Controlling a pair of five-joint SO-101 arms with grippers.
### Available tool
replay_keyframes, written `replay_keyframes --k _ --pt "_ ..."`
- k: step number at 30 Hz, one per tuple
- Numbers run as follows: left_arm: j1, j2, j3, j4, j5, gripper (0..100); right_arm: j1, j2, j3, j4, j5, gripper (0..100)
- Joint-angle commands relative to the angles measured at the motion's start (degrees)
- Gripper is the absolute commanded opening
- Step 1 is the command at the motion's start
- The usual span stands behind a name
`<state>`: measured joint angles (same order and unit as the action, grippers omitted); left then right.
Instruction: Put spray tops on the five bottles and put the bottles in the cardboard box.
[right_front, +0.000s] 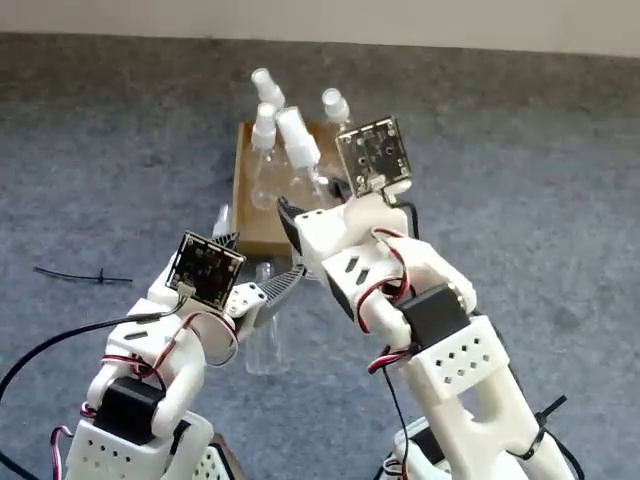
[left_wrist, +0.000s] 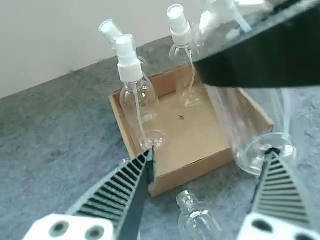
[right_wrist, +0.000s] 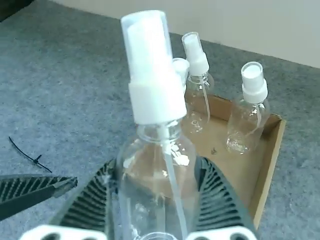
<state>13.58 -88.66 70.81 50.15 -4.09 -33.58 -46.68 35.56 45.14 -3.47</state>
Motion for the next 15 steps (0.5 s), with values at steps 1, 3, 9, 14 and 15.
replay_keyframes --k 1,3,9,14,15 --pt "-0.13 -0.48 -2.77 0.53 0.00 31 -3.38 -1.80 -3.03 -2.42 -0.53 0.5" --pt "-0.31 -0.48 -2.77 0.53 0.00 31 -4.88 -1.98 -3.21 -2.33 -0.53 0.5" --pt "-0.57 -0.48 -0.66 0.00 -0.35 31 -6.46 -2.24 -3.56 4.53 -0.53 0.5" --pt "-0.57 -0.48 0.04 -1.67 -0.35 31 -6.20 -2.33 -4.53 5.76 -0.35 0.5" --pt "-0.66 -0.48 0.13 -1.67 -0.35 31 -6.20 -2.33 -4.79 5.76 -0.35 0.5"
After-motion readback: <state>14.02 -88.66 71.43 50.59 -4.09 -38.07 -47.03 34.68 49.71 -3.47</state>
